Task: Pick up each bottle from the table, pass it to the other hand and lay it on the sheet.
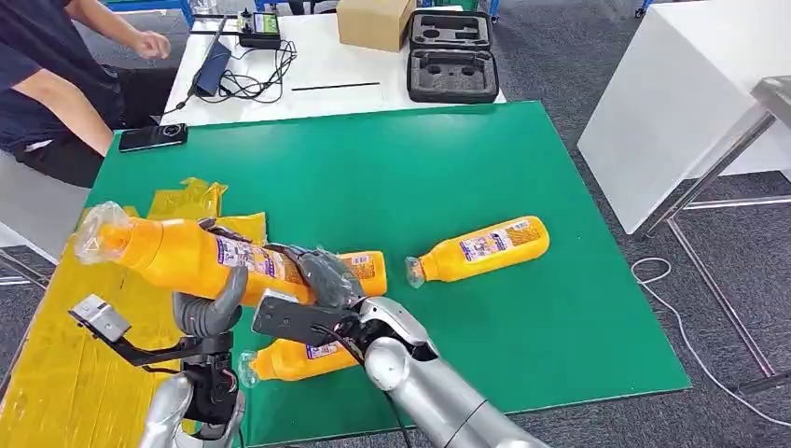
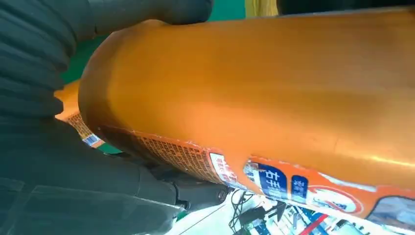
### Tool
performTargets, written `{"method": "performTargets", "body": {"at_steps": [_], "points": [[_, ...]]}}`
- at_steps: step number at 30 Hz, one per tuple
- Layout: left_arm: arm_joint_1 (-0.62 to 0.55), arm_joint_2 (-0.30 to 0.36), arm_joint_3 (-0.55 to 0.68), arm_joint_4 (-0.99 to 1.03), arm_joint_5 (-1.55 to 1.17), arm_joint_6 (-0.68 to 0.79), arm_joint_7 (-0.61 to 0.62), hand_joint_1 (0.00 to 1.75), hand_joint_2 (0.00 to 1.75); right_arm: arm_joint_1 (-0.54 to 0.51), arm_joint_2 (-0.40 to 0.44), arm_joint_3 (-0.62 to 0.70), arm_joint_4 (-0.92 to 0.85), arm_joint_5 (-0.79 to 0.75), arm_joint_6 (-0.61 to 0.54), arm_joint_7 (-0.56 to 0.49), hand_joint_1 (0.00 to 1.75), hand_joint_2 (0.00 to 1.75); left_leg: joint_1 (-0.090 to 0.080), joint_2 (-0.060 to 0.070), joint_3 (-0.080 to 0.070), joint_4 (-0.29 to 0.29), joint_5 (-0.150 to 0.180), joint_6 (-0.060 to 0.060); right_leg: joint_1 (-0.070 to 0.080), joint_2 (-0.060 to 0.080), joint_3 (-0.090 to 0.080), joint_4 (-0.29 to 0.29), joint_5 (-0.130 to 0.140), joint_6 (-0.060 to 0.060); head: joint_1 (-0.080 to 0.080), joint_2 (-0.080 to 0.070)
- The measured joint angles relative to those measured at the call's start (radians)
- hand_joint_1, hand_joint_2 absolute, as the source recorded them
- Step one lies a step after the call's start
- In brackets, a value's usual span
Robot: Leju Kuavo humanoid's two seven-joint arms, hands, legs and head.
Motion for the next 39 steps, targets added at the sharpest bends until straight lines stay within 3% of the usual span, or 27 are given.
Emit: {"method": "performTargets", "body": {"at_steps": [1, 2, 3, 4, 9, 13, 26, 28, 29, 31, 35, 39], "points": [[0.000, 0.000, 0.000, 0.000, 0.000, -0.001, 0.000, 1.75, 1.75, 0.000, 0.000, -0.002, 0.000, -0.005, 0.001, -0.005, 0.19, 1.75, 0.000, 0.000, 0.000, 0.000, 0.000, 0.000, 0.000, 0.000, 0.000, 0.000, 0.000, 0.000, 0.000, 0.000], [0.000, 0.000, 0.000, 0.000, 0.000, -0.002, 0.000, 1.75, 1.75, 0.001, 0.000, -0.004, 0.000, -0.010, 0.002, -0.007, 0.00, 1.75, 0.000, 0.000, 0.000, 0.000, 0.000, 0.000, 0.000, 0.000, 0.000, 0.000, 0.000, 0.000, 0.000, 0.000], [0.000, 0.000, 0.000, 0.000, 0.000, -0.004, 0.000, 1.75, 1.75, 0.005, 0.000, -0.008, -0.001, -0.015, 0.005, -0.012, 0.00, 1.75, 0.000, 0.000, 0.000, 0.000, 0.000, 0.000, 0.000, 0.000, 0.000, 0.000, 0.000, 0.000, 0.000, 0.000], [0.000, 0.000, -0.001, 0.000, -0.001, -0.006, 0.000, 1.75, 1.75, 0.011, 0.000, -0.013, -0.004, -0.027, 0.009, -0.018, 0.00, 0.00, 0.000, 0.000, 0.000, 0.000, 0.000, 0.000, 0.000, 0.000, 0.000, 0.000, 0.000, 0.000, 0.000, 0.000], [0.010, 0.000, 0.000, -0.012, -0.033, 0.005, -0.015, 1.75, 1.75, 0.061, -0.018, -0.066, -0.063, -0.174, 0.106, -0.072, 0.00, 0.00, 0.000, 0.000, 0.000, 0.000, 0.000, 0.000, 0.000, 0.000, 0.000, 0.000, 0.000, 0.000, 0.000, 0.000], [0.034, 0.001, 0.038, -0.056, -0.168, 0.061, -0.021, 1.75, 1.75, 0.154, -0.055, -0.141, -0.224, -0.248, 0.148, -0.085, 0.00, 0.00, 0.000, -0.001, -0.001, 0.000, -0.001, 0.000, 0.000, 0.000, 0.000, 0.000, 0.000, 0.000, 0.000, 0.000], [0.060, 0.002, 0.095, -0.097, -0.256, 0.077, -0.013, 1.75, 1.75, 0.231, -0.095, -0.205, -0.363, -0.284, 0.168, -0.109, 0.00, 0.00, 0.000, -0.001, -0.001, 0.000, -0.001, 0.000, 0.000, 0.000, 0.000, 0.000, 0.000, 0.000, 0.000, 0.000], [0.140, 0.023, 0.180, -0.191, -0.636, 0.278, -0.024, 1.75, 1.75, 0.349, -0.133, -0.241, -0.531, -0.338, 0.182, -0.135, 0.00, 0.00, 0.000, 0.000, -0.001, 0.000, -0.002, -0.002, 0.000, 0.000, -0.001, 0.000, -0.001, 0.000, 0.000, 0.000], [0.150, 0.057, 0.221, -0.236, -1.049, 0.498, 0.044, 1.75, 1.75, 0.385, -0.153, -0.262, -0.619, -0.365, 0.178, -0.110, 0.00, 0.00, 0.000, -0.001, -0.001, 0.000, -0.002, -0.002, 0.000, 0.000, -0.001, 0.000, -0.002, -0.001, 0.000, 0.000], [0.114, 0.103, 0.222, -0.215, -1.406, 0.595, 0.168, 1.75, 1.75, 0.385, -0.164, -0.276, -0.650, -0.386, 0.178, -0.104, 0.00, 0.00, 0.000, -0.001, 0.000, 0.000, -0.001, -0.002, 0.000, 0.000, -0.002, -0.001, -0.002, -0.001, 0.000, 0.000], [0.014, 0.178, 0.204, -0.063, -1.646, 0.605, 0.299, 1.75, 1.75, 0.385, -0.174, -0.289, -0.667, -0.398, 0.176, -0.102, 0.00, 0.00, 0.000, -0.002, 0.000, -0.001, 0.001, -0.003, 0.000, 0.000, -0.001, 0.000, 0.002, -0.004, 0.000, 0.000], [-0.032, 0.219, 0.185, 0.030, -1.662, 0.621, 0.312, 1.75, 1.75, 0.385, -0.177, -0.297, -0.672, -0.400, 0.175, -0.102, 0.00, 0.00, 0.000, 0.000, 0.000, 0.000, 0.002, -0.003, 0.000, 0.001, -0.002, 0.000, 0.003, -0.004, 0.000, 0.000]]}}
